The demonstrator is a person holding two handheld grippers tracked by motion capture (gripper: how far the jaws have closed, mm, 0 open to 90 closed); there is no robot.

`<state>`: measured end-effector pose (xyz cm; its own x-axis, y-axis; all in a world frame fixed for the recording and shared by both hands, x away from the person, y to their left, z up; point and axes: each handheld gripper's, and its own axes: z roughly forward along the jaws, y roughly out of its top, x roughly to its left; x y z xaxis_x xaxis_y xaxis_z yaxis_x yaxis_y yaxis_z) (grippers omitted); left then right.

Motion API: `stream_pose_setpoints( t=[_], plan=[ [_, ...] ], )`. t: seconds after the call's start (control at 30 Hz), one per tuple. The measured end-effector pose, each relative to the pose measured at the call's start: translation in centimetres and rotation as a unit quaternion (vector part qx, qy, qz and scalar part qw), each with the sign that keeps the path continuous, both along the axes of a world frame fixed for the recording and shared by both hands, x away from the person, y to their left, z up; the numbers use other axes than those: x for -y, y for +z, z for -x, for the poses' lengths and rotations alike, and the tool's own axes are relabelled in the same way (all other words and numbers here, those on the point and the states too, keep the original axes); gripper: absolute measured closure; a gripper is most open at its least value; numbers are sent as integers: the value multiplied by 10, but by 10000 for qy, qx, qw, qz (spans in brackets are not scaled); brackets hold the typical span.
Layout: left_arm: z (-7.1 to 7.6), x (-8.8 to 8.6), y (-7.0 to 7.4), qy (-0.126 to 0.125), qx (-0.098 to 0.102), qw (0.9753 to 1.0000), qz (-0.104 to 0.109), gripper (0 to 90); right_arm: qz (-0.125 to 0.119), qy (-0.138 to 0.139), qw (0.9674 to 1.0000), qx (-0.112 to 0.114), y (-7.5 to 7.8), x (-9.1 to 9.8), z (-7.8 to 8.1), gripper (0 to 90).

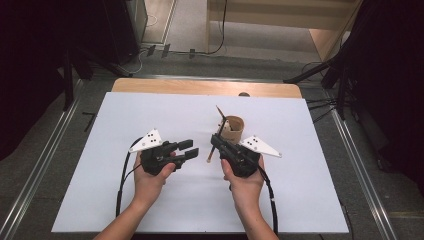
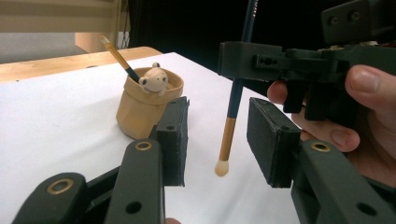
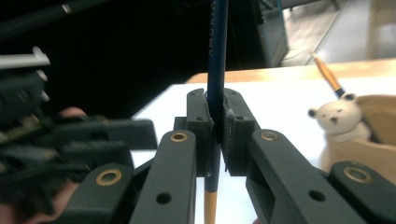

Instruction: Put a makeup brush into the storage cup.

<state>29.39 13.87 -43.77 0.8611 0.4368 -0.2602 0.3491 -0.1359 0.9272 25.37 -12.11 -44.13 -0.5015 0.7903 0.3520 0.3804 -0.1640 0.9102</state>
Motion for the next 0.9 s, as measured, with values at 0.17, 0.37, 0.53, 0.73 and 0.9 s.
stream_pose_setpoints(
  t=[0.17,0.37,0.53,0.73,0.9],
  plan=[
    [-2,-4,7,10,-41,9999,-152,587,827,26,9961,312,4,-9,3,848],
    [-6,-10,15,31,-123,9995,-277,591,1421,98,9889,420,3,-16,4,848],
    [-8,-15,22,20,-215,9990,-383,596,2178,174,9741,586,2,-25,6,848],
    [-11,-16,24,-23,-349,9979,-552,607,2754,371,9581,699,0,-35,7,848],
    [-11,-15,26,-104,-433,9965,-713,619,3199,523,9428,775,-3,-43,8,848]
  ],
)
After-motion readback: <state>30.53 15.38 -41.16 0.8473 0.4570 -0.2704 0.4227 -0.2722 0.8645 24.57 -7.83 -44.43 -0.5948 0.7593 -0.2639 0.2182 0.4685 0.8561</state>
